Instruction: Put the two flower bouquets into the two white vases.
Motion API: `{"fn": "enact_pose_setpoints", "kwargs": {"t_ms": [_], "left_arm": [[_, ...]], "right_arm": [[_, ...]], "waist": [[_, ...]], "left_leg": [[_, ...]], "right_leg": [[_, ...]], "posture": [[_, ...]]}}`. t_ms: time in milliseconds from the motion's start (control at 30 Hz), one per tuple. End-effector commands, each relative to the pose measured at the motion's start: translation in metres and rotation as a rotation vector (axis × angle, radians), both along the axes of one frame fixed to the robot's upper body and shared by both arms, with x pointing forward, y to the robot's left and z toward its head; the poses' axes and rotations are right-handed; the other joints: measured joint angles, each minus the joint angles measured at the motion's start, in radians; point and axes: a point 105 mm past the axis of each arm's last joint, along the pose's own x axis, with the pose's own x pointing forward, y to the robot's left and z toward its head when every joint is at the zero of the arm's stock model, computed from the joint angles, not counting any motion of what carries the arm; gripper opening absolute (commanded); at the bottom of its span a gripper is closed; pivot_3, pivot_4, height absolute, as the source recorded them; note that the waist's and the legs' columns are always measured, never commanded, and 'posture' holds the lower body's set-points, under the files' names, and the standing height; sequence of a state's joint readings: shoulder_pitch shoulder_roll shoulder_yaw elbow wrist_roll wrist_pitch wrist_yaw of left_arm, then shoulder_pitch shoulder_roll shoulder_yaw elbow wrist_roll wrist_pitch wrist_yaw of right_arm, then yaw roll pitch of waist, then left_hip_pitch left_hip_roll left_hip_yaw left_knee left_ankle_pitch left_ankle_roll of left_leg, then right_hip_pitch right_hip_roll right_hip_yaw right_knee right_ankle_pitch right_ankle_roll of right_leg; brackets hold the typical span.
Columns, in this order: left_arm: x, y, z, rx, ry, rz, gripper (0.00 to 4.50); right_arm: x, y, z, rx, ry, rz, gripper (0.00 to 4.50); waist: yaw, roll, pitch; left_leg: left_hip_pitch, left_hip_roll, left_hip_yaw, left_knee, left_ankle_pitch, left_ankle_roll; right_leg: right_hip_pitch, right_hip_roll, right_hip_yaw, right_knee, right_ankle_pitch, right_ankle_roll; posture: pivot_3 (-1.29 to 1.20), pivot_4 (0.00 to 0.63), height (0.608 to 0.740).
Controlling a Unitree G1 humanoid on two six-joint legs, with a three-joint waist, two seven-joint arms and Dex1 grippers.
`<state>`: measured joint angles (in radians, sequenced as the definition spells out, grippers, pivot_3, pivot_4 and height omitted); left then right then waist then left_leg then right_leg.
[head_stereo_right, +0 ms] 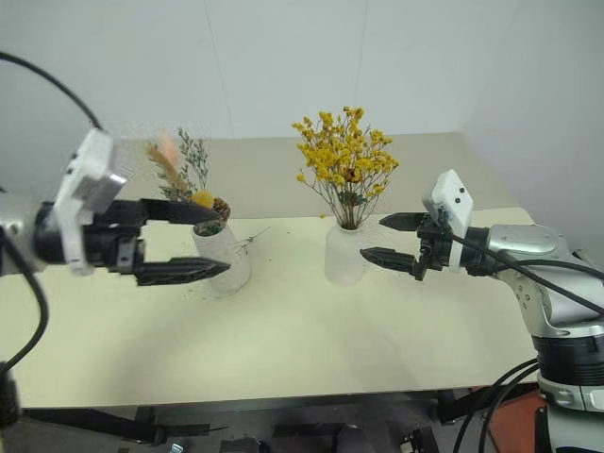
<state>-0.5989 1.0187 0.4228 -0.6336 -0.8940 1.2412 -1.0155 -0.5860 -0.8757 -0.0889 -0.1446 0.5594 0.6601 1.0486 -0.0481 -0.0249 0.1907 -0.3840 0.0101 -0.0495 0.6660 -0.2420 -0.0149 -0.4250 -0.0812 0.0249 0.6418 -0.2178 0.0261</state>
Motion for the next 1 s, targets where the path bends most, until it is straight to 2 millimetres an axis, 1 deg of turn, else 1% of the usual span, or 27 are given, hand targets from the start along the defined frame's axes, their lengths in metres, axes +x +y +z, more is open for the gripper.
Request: {"fn": "enact_pose_setpoints", "kwargs": {"t_ms": [33, 133, 200, 300, 433, 633, 767, 900, 1000], "left_arm": [[-0.013, 0.018, 0.008, 0.020, -0.114, 0.021, 4.50], [-0.026, 0.030, 0.005, -0.021, -0.130, 0.018, 4.50], [-0.032, 0.040, -0.002, -0.039, -0.122, 0.047, 4.50], [-0.032, 0.054, -0.010, -0.036, -0.117, 0.127, 4.50], [-0.033, 0.070, -0.013, -0.067, -0.123, 0.190, 4.50], [-0.036, 0.081, -0.024, -0.060, -0.085, 0.226, 4.50], [-0.032, 0.088, -0.032, -0.078, -0.051, 0.255, 4.50], [-0.027, 0.086, -0.036, -0.091, -0.052, 0.251, 4.50], [-0.024, 0.084, -0.036, -0.094, -0.054, 0.240, 4.50]], "right_arm": [[-0.003, -0.002, 0.016, -0.024, -0.075, 0.015, 4.47], [-0.004, -0.002, 0.017, -0.036, -0.075, 0.021, 4.47], [-0.006, -0.003, 0.017, -0.045, -0.075, 0.027, 4.47], [-0.006, -0.004, 0.017, -0.054, -0.078, 0.029, 4.47], [-0.004, -0.006, 0.019, -0.067, -0.087, 0.031, 4.47], [-0.005, -0.008, 0.021, -0.082, -0.095, 0.035, 4.47], [-0.008, -0.008, 0.020, -0.087, -0.097, 0.041, 4.47], [-0.010, -0.011, 0.019, -0.091, -0.099, 0.021, 4.47], [-0.012, -0.013, 0.018, -0.095, -0.100, 0.011, 4.47]], "waist": [[0.004, 0.000, 0.000], [0.009, 0.000, 0.000], [0.012, 0.000, 0.000], [0.012, 0.000, 0.000], [0.012, 0.000, 0.000], [0.009, 0.000, 0.000], [0.009, 0.000, 0.000], [0.009, 0.000, 0.000], [0.010, 0.000, 0.000]], "left_leg": [[0.000, 0.001, 0.000, 0.000, 0.000, 0.000], [0.000, 0.002, 0.000, 0.001, 0.000, 0.000], [0.000, 0.003, 0.001, 0.001, 0.000, 0.000], [0.000, 0.003, 0.001, 0.000, 0.000, 0.000], [0.000, 0.004, 0.001, 0.000, 0.000, 0.000], [0.001, 0.004, 0.001, 0.000, 0.000, 0.000], [0.001, 0.004, 0.001, 0.000, 0.000, 0.000], [0.001, 0.004, 0.001, 0.000, 0.000, 0.000], [0.000, 0.004, 0.001, 0.000, 0.000, 0.000]], "right_leg": [[0.000, 0.001, 0.000, 0.000, 0.000, 0.000], [0.000, 0.002, 0.000, -0.001, 0.000, 0.000], [0.001, 0.003, 0.000, -0.001, 0.000, -0.001], [0.001, 0.003, 0.000, -0.001, 0.000, -0.001], [0.001, 0.003, 0.000, -0.001, 0.000, -0.001], [0.001, 0.003, 0.000, -0.001, 0.000, -0.001], [0.001, 0.003, 0.000, -0.001, 0.000, -0.002], [0.001, 0.004, 0.000, -0.001, 0.000, -0.001], [0.001, 0.004, 0.000, -0.002, 0.000, -0.002]], "posture": [[0.00, 0.150, 0.740], [0.00, 0.150, 0.740], [0.00, 0.150, 0.740], [0.00, 0.150, 0.740], [0.00, 0.150, 0.740], [0.00, 0.150, 0.740], [0.00, 0.150, 0.740], [0.00, 0.150, 0.740], [0.00, 0.150, 0.740]]}}
